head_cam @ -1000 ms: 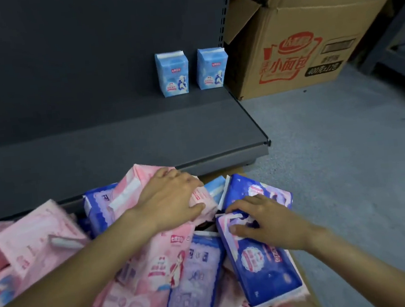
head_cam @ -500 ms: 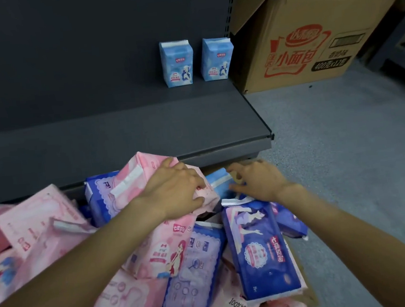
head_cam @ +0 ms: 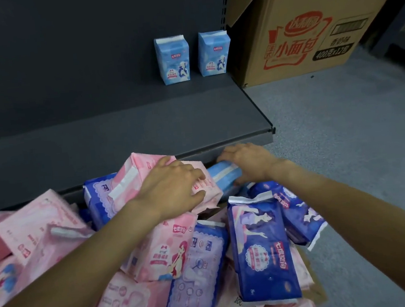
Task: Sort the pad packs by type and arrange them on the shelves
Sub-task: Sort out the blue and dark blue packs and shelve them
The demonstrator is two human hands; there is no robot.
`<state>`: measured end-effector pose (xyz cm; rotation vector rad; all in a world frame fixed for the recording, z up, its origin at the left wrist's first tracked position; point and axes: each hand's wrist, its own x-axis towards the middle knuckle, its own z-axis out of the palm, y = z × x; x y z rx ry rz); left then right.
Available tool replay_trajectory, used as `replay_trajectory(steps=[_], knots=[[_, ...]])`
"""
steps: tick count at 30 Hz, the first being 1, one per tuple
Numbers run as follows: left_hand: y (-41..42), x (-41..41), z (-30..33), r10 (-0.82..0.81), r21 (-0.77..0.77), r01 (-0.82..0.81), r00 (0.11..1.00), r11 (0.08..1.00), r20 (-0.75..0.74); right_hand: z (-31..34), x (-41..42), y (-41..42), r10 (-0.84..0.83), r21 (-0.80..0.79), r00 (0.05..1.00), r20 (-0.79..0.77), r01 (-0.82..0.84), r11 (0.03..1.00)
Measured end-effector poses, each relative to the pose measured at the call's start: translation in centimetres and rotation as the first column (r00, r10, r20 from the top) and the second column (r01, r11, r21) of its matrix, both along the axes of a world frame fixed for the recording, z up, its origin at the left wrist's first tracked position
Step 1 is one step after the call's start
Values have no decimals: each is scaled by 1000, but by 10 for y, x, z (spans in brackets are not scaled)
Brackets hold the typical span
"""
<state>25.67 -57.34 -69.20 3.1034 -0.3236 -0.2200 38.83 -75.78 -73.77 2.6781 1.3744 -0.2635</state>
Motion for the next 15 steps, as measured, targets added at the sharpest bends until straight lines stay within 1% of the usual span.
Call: replay_trajectory(steps=[3,5,6,7,8,9,10,11,12,13,14,15], knots=[[0,2,4,34,-30,-33,999,999,25,30,5,-32,-93,232,985,-147,126,964],[-4,3,8,58,-45,-57,998,997,16,48,9,-51,-169,354,950,-264,258,899],[-7,5,10,83,-88,-83,997,993,-3,57,10,-57,-198,392,925,-324,322,862],[-10,9,13,121,-173,-125,992,977,-30,64,12,-61,-216,416,899,-380,375,829],[-12,14,17,168,-293,-180,984,939,-63,71,12,-63,-217,437,876,-431,413,799],[-14,22,20,211,-435,-232,973,870,-96,76,12,-63,-202,461,850,-486,446,767],[-17,31,23,233,-563,-263,964,784,-126,80,12,-62,-177,480,815,-552,484,732],[-18,41,26,232,-659,-280,959,698,-161,84,13,-61,-145,497,777,-613,522,693],[-20,52,29,209,-728,-294,956,619,-207,88,13,-59,-117,514,749,-652,550,658],[-22,64,30,168,-771,-303,953,561,-252,91,15,-58,-99,528,736,-669,566,633],[-23,74,32,136,-795,-301,953,527,-270,93,17,-56,-91,537,738,-669,564,628],[-22,84,33,127,-802,-279,960,528,-250,95,20,-54,-94,540,754,-650,545,641]])
